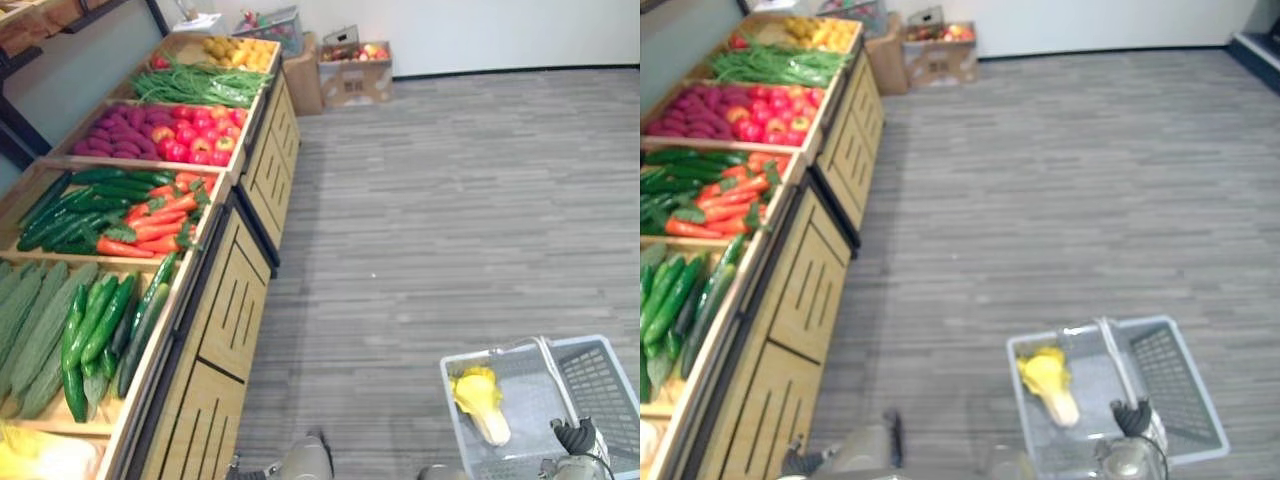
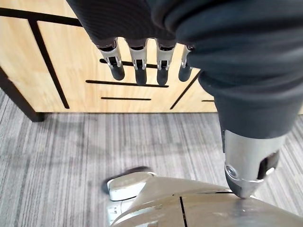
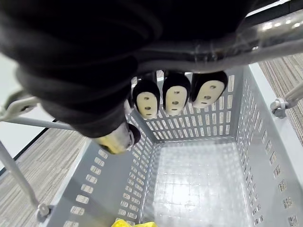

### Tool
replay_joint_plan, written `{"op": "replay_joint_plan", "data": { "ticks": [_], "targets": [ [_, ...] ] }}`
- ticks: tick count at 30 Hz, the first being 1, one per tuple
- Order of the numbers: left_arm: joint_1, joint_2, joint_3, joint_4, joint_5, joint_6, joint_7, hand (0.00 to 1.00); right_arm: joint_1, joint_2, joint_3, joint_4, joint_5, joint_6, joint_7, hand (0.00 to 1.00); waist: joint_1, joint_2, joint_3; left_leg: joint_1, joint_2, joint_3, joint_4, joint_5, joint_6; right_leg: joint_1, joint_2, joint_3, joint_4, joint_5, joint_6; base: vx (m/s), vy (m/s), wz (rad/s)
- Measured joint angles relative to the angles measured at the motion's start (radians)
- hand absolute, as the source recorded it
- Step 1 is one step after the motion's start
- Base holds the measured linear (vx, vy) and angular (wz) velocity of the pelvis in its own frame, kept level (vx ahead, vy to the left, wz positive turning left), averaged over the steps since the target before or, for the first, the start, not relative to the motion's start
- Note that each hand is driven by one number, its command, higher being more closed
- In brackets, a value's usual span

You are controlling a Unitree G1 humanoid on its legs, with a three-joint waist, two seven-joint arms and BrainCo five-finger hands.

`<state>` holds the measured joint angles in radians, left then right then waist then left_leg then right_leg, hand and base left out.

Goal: Pick vegetable in the basket

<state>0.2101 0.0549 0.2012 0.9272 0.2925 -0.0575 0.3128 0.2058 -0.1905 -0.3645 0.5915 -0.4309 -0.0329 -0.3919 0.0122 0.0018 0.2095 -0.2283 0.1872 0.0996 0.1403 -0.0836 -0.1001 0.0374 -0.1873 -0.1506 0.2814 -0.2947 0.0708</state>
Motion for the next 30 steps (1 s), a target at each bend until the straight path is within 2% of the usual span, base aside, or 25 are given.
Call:
{"op": "replay_joint_plan", "data": {
  "ticks": [1, 2, 3, 4, 5, 6, 8, 9, 10, 11, 12, 14, 15, 16, 17, 18, 19, 22, 23, 24, 25, 26, 27, 28, 30],
  "targets": [
    [0.012, -0.006, 0.0, 0.001, 0.004, 0.003, 0.002, 0.0, 0.002, -0.002, 0.01, 0.0, 0.0, 0.0, -0.004, 1.0, -0.003, 0.006, -0.003, 0.003, 0.005, 0.001, -0.021, 0.006, -0.002, 0.018, -0.011, 0.015, -0.002, -0.022, 0.026, 0.34, 0.435, -0.21],
    [0.02, -0.009, 0.0, 0.006, 0.007, 0.002, 0.006, 0.0, 0.001, -0.004, 0.019, 0.003, -0.001, 0.001, -0.004, 1.0, -0.004, 0.007, -0.005, 0.004, 0.008, 0.002, -0.014, 0.049, -0.026, 0.03, -0.015, 0.03, -0.01, -0.032, 0.042, 0.45, 0.55, -0.46],
    [0.024, -0.005, -0.001, 0.016, 0.015, 0.005, 0.008, 0.0, 0.002, 0.006, 0.036, 0.007, -0.002, 0.002, -0.003, 1.0, 0.007, -0.005, -0.014, 0.002, -0.019, 0.009, 0.038, 0.102, -0.031, 0.057, -0.039, 0.064, -0.053, -0.034, 0.045, 0.32, 0.362, -0.68],
    [0.033, 0.013, -0.007, 0.019, 0.035, 0.004, 0.007, 0.0, 0.002, 0.017, 0.058, 0.01, -0.002, 0.002, -0.002, 1.0, 0.019, -0.038, -0.03, -0.016, -0.045, 0.024, 0.087, 0.07, -0.021, 0.06, -0.061, 0.112, -0.09, -0.026, 0.038, 0.5, 0.477, -0.67],
    [0.036, 0.032, -0.017, 0.026, 0.042, 0.004, 0.008, 0.0, 0.001, 0.027, 0.069, 0.015, -0.004, 0.001, 0.002, 1.0, 0.016, -0.067, -0.053, -0.056, -0.073, 0.031, 0.154, 0.007, -0.007, 0.048, -0.083, 0.158, -0.097, 0.015, 0.034, 0.4, 0.367, -0.39],
    [0.033, 0.039, -0.022, 0.03, 0.044, 0.004, 0.007, 0.0, -0.002, 0.029, 0.068, 0.016, -0.004, 0.001, 0.004, 1.0, 0.012, -0.074, -0.055, -0.064, -0.086, 0.035, 0.179, -0.015, 0.002, 0.033, -0.09, 0.175, -0.076, 0.036, 0.042, 0.46, 0.432, -0.14],
    [0.032, 0.06, -0.047, 0.034, 0.043, 0.005, 0.005, 0.0, -0.009, 0.027, 0.059, 0.022, -0.005, 0.0, 0.007, 1.0, 0.007, -0.088, -0.052, -0.024, -0.106, 0.058, 0.212, -0.065, 0.038, -0.048, -0.101, 0.241, 0.137, 0.111, 0.063, 0.32, 0.3, -0.21],
    [0.033, 0.062, -0.058, 0.04, 0.043, 0.007, 0.004, 0.0, -0.017, 0.025, 0.059, 0.033, -0.007, 0.0, 0.007, 1.0, 0.011, -0.093, -0.049, 0.017, -0.108, 0.079, 0.21, -0.085, 0.055, -0.116, -0.101, 0.27, 0.294, 0.177, 0.084, 0.39, 0.275, -0.32],
    [0.033, 0.073, -0.078, 0.046, 0.043, 0.014, 0.005, 0.0, -0.028, 0.02, 0.059, 0.049, -0.02, 0.0, 0.007, 1.0, 0.009, -0.083, -0.032, 0.082, -0.105, 0.095, 0.206, -0.115, 0.078, -0.187, -0.09, 0.303, 0.482, 0.306, 0.11, 0.43, 0.297, -0.21],
    [0.033, 0.087, -0.094, 0.049, 0.043, 0.016, -0.001, 0.0, -0.028, 0.022, 0.061, 0.054, -0.032, 0.0, 0.009, 1.0, 0.002, -0.08, -0.023, 0.141, -0.099, 0.102, 0.21, -0.145, 0.096, -0.247, -0.055, 0.312, 0.629, 0.336, 0.127, 0.34, 0.206, -0.12],
    [0.033, 0.093, -0.105, 0.049, 0.043, 0.016, -0.004, 0.0, -0.028, 0.025, 0.061, 0.055, -0.032, 0.0, 0.009, 1.0, 0.0, -0.079, -0.022, 0.166, -0.097, 0.105, 0.205, -0.155, 0.099, -0.279, -0.037, 0.311, 0.689, 0.329, 0.116, 0.32, 0.152, -0.01],
    [0.031, 0.099, -0.12, 0.048, 0.043, 0.015, -0.007, 0.0, -0.038, 0.026, 0.06, 0.053, -0.032, -0.002, 0.009, 1.0, -0.019, -0.072, -0.02, 0.241, -0.099, 0.11, 0.15, -0.158, 0.102, -0.368, 0.005, 0.239, 0.769, 0.285, 0.045, 0.33, 0.074, 0.06],
    [0.032, 0.099, -0.12, 0.048, 0.041, 0.013, -0.009, 0.0, -0.045, 0.024, 0.057, 0.053, -0.03, -0.003, 0.005, 1.0, -0.031, -0.064, -0.017, 0.295, -0.099, 0.11, 0.099, -0.157, 0.102, -0.405, 0.025, 0.169, 0.713, 0.228, 0.022, 0.33, 0.022, 0.12],
    [0.032, 0.099, -0.118, 0.049, 0.04, 0.013, -0.011, 0.0, -0.047, 0.025, 0.057, 0.053, -0.03, -0.003, 0.006, 1.0, -0.034, -0.063, -0.017, 0.312, -0.099, 0.11, 0.084, -0.157, 0.102, -0.412, 0.029, 0.146, 0.667, 0.212, 0.019, 0.41, -0.018, 0.12],
    [0.029, 0.093, -0.115, 0.048, 0.035, 0.014, -0.012, 0.0, -0.046, 0.026, 0.057, 0.053, -0.03, -0.002, 0.006, 1.0, -0.036, -0.061, -0.017, 0.345, -0.101, 0.111, 0.057, -0.157, 0.101, -0.418, 0.03, 0.105, 0.538, 0.2, 0.007, 0.34, -0.076, 0.11],
    [0.023, 0.087, -0.114, 0.048, 0.034, 0.014, -0.012, 0.0, -0.046, 0.026, 0.057, 0.053, -0.03, -0.001, 0.006, 1.0, -0.035, -0.057, -0.018, 0.361, -0.1, 0.11, 0.035, -0.158, 0.1, -0.415, 0.033, 0.087, 0.356, 0.202, 0.009, 0.35, -0.097, 0.12],
    [0.019, 0.083, -0.111, 0.048, 0.034, 0.014, -0.012, 0.0, -0.047, 0.026, 0.057, 0.053, -0.03, -0.001, 0.006, 1.0, -0.035, -0.055, -0.017, 0.362, -0.098, 0.108, 0.03, -0.16, 0.096, -0.411, 0.033, 0.086, 0.255, 0.21, 0.017, 0.27, -0.1, 0.13],
    [0.015, 0.056, -0.074, 0.046, 0.034, 0.014, -0.01, 0.0, -0.048, 0.025, 0.041, 0.053, -0.031, 0.003, 0.004, 1.0, -0.034, -0.042, -0.006, 0.401, -0.077, 0.087, 0.014, -0.209, 0.026, -0.394, 0.006, 0.115, -0.112, 0.265, 0.03, 0.41, -0.248, 0.16],
    [0.018, 0.057, -0.071, 0.047, 0.034, 0.014, -0.01, 0.0, -0.046, 0.025, 0.036, 0.054, -0.031, 0.007, 0.004, 1.0, -0.034, -0.041, -0.005, 0.416, -0.071, 0.081, 0.011, -0.224, 0.01, -0.391, -0.003, 0.119, -0.131, 0.269, 0.031, 0.49, -0.411, 0.17],
    [0.013, 0.051, -0.057, 0.05, 0.034, 0.015, -0.011, 0.0, -0.045, 0.022, 0.018, 0.055, -0.031, 0.014, 0.004, 1.0, -0.036, -0.031, 0.002, 0.449, -0.043, 0.07, 0.001, -0.26, -0.005, -0.393, 0.003, 0.082, -0.065, 0.35, 0.05, 0.33, -0.325, 0.24],
    [0.008, 0.035, -0.048, 0.052, 0.034, 0.014, -0.012, 0.0, -0.032, 0.014, 0.016, 0.057, -0.031, 0.016, 0.004, 1.0, -0.037, -0.007, -0.001, 0.461, -0.015, 0.047, -0.001, -0.281, -0.008, -0.414, 0.018, 0.058, 0.018, 0.348, 0.052, 0.42, -0.402, 0.35],
    [0.004, 0.007, -0.047, 0.052, 0.034, 0.011, -0.013, 0.0, -0.022, 0.008, 0.011, 0.064, -0.03, 0.019, 0.004, 1.0, -0.032, 0.029, -0.021, 0.46, 0.011, 0.002, 0.011, -0.275, -0.001, -0.451, 0.034, 0.027, 0.112, 0.298, 0.032, 0.45, -0.365, 0.32],
    [0.003, -0.005, -0.041, 0.048, 0.036, 0.007, -0.013, 0.0, -0.025, 0.012, 0.005, 0.07, -0.03, 0.022, 0.004, 1.0, -0.03, 0.046, -0.025, 0.454, 0.018, -0.025, 0.036, -0.248, -0.005, -0.457, 0.035, 0.02, 0.152, 0.265, 0.013, 0.51, -0.454, 0.32],
    [0.001, -0.009, -0.027, 0.05, 0.031, 0.001, -0.008, 0.0, -0.028, 0.014, 0.008, 0.079, -0.03, 0.022, 0.006, 1.0, -0.036, 0.031, -0.014, 0.411, 0.021, -0.084, 0.134, -0.196, -0.003, -0.445, 0.024, 0.001, 0.198, 0.214, -0.001, 0.49, -0.469, 0.44],
    [-0.006, -0.013, -0.026, 0.047, 0.017, 0.0, -0.003, 0.0, -0.007, 0.014, 0.005, 0.086, -0.03, 0.022, 0.007, 1.0, -0.037, 0.038, -0.015, 0.32, 0.022, -0.144, 0.346, -0.079, -0.021, -0.382, 0.009, -0.039, 0.216, 0.155, -0.013, 0.39, -0.376, 0.59]
  ]
}}
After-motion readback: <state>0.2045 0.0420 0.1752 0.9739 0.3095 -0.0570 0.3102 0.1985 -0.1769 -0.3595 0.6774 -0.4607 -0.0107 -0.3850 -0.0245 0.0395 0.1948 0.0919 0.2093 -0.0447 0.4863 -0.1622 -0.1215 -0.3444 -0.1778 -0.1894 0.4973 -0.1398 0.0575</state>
